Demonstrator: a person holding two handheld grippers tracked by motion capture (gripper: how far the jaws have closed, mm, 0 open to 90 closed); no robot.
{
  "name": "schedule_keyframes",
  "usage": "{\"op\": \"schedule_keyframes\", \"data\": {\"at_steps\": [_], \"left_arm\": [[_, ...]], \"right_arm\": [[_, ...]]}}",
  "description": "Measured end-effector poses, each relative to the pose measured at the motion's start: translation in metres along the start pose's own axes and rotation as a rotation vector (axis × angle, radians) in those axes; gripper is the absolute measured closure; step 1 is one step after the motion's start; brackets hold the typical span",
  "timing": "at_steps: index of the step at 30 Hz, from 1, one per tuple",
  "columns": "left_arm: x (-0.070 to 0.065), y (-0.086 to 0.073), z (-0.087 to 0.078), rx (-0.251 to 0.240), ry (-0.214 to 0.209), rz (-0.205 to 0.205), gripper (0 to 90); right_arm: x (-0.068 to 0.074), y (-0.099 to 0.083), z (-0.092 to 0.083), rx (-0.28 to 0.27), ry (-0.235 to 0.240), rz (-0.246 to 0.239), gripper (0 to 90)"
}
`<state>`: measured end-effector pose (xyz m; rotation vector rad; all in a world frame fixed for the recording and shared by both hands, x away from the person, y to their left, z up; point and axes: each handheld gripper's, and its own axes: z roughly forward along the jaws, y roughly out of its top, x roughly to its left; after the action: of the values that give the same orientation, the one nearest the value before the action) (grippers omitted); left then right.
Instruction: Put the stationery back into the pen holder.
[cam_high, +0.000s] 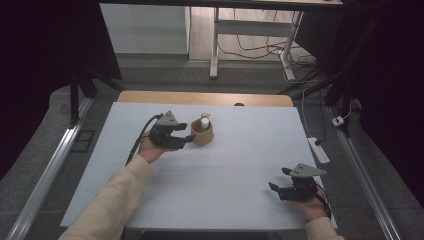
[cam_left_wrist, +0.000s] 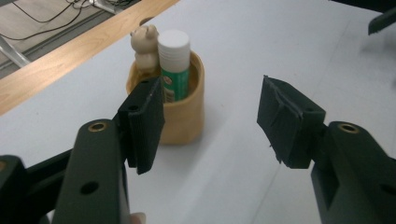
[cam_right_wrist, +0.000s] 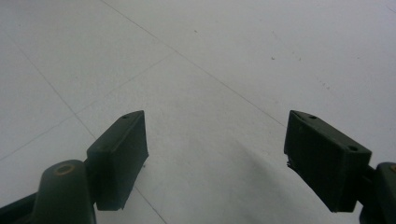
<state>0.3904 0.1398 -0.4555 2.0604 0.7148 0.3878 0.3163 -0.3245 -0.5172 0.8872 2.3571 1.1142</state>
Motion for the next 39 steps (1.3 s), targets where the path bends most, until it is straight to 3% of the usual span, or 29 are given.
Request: {"op": "schedule_keyframes", "data": {"at_steps": [12, 19, 30, 39], "left_arm": [[-0.017, -0.040, -0.042, 0.019, 0.025, -0.050, 41.0], [-0.028, -0.065, -0.061, 0.035, 0.016, -0.082, 41.0], [-0.044, -0.098, -0.076, 0.064, 0.052, -0.096, 40.8], [-0.049, -0.119, -0.083, 0.078, 0.053, -0.137, 40.8]], "right_arm": [[0.000, 0.000, -0.001, -0.005, -0.003, 0.002, 21.1], [0.001, 0.001, -0.001, -0.003, -0.003, -0.004, 21.1], [0.001, 0.001, -0.001, 0.004, -0.005, -0.008, 21.2], [0.001, 0.001, 0.000, 0.001, -0.009, -0.009, 21.1]]}}
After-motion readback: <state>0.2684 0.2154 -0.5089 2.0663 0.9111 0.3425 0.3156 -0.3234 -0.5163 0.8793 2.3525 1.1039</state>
